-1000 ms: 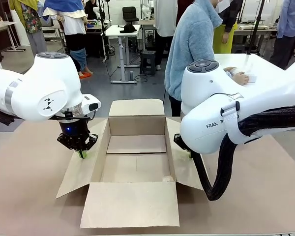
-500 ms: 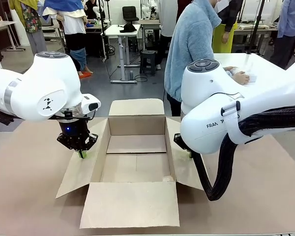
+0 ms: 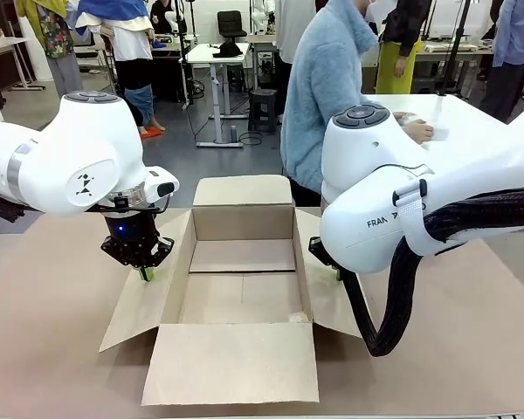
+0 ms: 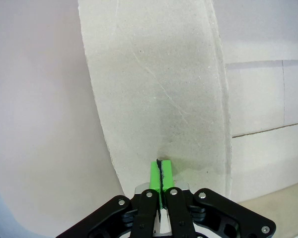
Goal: Wrap the clocks to prevent damage.
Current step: Once the human has placed the objects inside and stepped back, release both hands from the side flaps of the Package Box.
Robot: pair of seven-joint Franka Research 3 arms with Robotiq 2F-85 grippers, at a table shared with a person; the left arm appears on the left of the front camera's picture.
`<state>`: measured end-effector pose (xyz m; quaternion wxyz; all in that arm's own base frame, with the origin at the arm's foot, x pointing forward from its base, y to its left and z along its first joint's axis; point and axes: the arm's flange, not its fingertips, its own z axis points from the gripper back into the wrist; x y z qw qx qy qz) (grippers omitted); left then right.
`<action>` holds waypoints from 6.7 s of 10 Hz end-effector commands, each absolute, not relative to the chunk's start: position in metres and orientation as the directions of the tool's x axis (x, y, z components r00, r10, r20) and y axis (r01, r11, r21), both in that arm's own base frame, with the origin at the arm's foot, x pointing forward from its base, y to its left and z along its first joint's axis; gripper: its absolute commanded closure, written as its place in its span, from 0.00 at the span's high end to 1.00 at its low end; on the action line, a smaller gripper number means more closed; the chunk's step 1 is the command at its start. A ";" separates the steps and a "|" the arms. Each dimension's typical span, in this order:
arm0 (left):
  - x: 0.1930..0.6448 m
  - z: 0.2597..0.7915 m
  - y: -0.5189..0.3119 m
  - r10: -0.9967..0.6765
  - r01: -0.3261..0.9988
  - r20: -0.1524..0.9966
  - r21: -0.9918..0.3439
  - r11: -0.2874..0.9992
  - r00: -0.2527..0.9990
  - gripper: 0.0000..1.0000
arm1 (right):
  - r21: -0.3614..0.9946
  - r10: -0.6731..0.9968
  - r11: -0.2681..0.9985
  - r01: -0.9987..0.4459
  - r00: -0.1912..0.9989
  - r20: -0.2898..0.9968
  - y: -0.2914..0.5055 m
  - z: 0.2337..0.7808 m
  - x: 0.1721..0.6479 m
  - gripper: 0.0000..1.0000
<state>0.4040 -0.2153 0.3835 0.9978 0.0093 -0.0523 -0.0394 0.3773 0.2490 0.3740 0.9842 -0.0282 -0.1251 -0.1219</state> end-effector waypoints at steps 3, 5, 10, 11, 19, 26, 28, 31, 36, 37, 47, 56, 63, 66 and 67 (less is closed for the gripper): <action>0.403 0.382 -0.216 -0.089 0.086 0.100 0.037 0.996 0.991 0.00 | -0.030 -0.231 0.969 0.247 0.939 0.254 0.250 0.372 0.377 0.01; 0.403 0.382 -0.216 -0.089 0.086 0.100 0.037 0.996 0.991 0.00 | -0.030 -0.231 0.969 0.247 0.939 0.254 0.250 0.372 0.377 0.01; 0.403 0.382 -0.216 -0.089 0.086 0.100 0.037 0.996 0.991 0.00 | -0.030 -0.231 0.969 0.247 0.939 0.254 0.250 0.372 0.377 0.01; 0.403 0.382 -0.216 -0.089 0.086 0.100 0.037 0.996 0.991 0.00 | -0.030 -0.231 0.969 0.247 0.939 0.254 0.250 0.372 0.377 0.01; 0.403 0.382 -0.216 -0.089 0.086 0.100 0.037 0.996 0.991 0.00 | -0.030 -0.231 0.969 0.247 0.939 0.254 0.250 0.372 0.377 0.01; 0.403 0.382 -0.216 -0.089 0.086 0.100 0.037 0.996 0.991 0.00 | -0.030 -0.231 0.969 0.247 0.939 0.254 0.250 0.372 0.377 0.01; 0.403 0.382 -0.216 -0.089 0.086 0.100 0.037 0.996 0.991 0.00 | -0.030 -0.231 0.969 0.247 0.939 0.254 0.250 0.372 0.377 0.01; 0.403 0.382 -0.216 -0.089 0.086 0.100 0.037 0.996 0.991 0.00 | -0.030 -0.231 0.969 0.247 0.939 0.254 0.250 0.372 0.377 0.01; 0.409 0.475 -0.172 -0.361 0.361 0.106 0.012 0.932 0.927 0.00 | -0.143 0.055 0.989 -0.036 0.990 0.133 0.201 0.468 0.359 0.01; 0.405 0.501 -0.163 -0.479 0.480 0.036 -0.029 0.877 0.877 0.00 | -0.108 0.153 0.984 -0.142 0.983 0.105 0.191 0.505 0.345 0.01; 0.394 0.539 -0.131 -0.778 0.767 -0.097 -0.132 0.628 0.620 0.00 | -0.015 0.477 0.877 -0.480 0.867 0.143 0.169 0.570 0.310 0.01; 0.397 0.554 -0.026 -0.997 0.996 0.079 -0.085 0.007 0.013 0.00 | 0.069 0.905 0.406 -0.911 0.411 0.113 0.050 0.558 0.283 0.01; 0.396 0.557 -0.023 -0.996 0.998 0.084 -0.065 0.023 0.029 0.00 | 0.016 0.948 0.308 -0.951 0.309 0.073 0.046 0.564 0.281 0.01; 0.406 0.535 0.036 -0.910 0.993 0.400 -0.088 0.083 0.111 0.00 | 0.024 0.848 0.403 -0.915 0.383 0.366 0.015 0.535 0.290 0.01; 0.410 0.522 0.054 -0.896 0.994 0.429 -0.056 0.099 0.113 0.00 | 0.029 0.816 0.424 -0.905 0.396 0.422 0.002 0.519 0.287 0.01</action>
